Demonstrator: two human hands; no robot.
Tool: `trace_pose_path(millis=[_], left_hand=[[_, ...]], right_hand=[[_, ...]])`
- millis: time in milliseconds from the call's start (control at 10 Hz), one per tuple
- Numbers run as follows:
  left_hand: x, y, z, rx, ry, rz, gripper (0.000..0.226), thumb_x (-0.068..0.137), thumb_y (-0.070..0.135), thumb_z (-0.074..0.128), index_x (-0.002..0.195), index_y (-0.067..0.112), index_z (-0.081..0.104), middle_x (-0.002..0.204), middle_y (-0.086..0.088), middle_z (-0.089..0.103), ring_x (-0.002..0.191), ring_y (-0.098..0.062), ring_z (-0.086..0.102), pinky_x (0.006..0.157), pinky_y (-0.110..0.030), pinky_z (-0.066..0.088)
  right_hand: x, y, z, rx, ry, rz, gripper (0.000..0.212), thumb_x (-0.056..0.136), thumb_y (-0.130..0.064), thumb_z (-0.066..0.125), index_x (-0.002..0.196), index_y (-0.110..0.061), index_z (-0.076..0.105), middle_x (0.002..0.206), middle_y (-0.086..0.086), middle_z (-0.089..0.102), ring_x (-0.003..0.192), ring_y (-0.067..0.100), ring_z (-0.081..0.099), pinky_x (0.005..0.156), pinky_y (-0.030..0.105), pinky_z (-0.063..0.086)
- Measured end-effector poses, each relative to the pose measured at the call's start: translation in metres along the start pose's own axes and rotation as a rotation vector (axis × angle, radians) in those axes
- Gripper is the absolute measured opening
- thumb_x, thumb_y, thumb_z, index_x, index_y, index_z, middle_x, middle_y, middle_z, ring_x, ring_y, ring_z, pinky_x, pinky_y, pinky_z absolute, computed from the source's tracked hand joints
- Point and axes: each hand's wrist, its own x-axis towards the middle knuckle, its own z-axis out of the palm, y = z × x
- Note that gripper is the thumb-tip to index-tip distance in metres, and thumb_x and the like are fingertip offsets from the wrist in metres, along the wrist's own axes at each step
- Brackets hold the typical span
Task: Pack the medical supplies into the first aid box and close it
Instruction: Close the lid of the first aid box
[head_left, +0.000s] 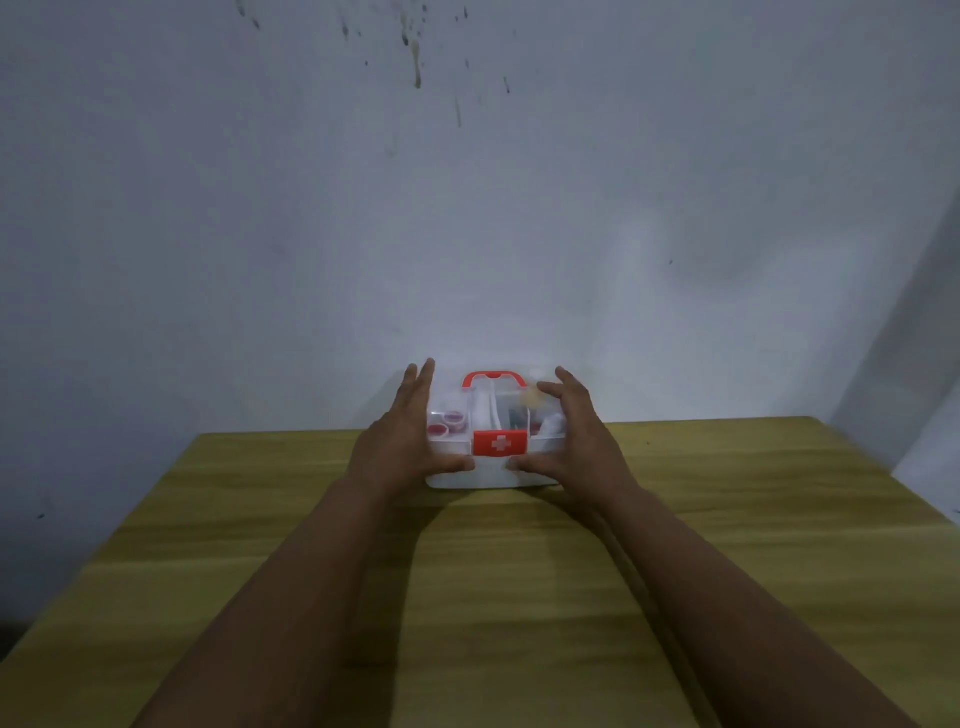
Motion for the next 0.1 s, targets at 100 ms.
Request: trace_pose_path(millis=[100], left_hand=[[-0.0279,0.0214,-0.0135,0.046,0.113,0.039,0.151,0.060,0.075,0.083,0.159,0.038,-0.024,0.171,0.002,-0.021,0.154,-0.029,0.025,0.101,-0.046,0.051]], right_hand=[[-0.0127,-0.0286,-0.0206,0.012,-0.002,0.008,0.126,0.054,-0.059,0.093,0.155,-0.037,0.021,0.168,-0.010,0.013,0.154,0.016,0.019,0.117,0.052,0.038]])
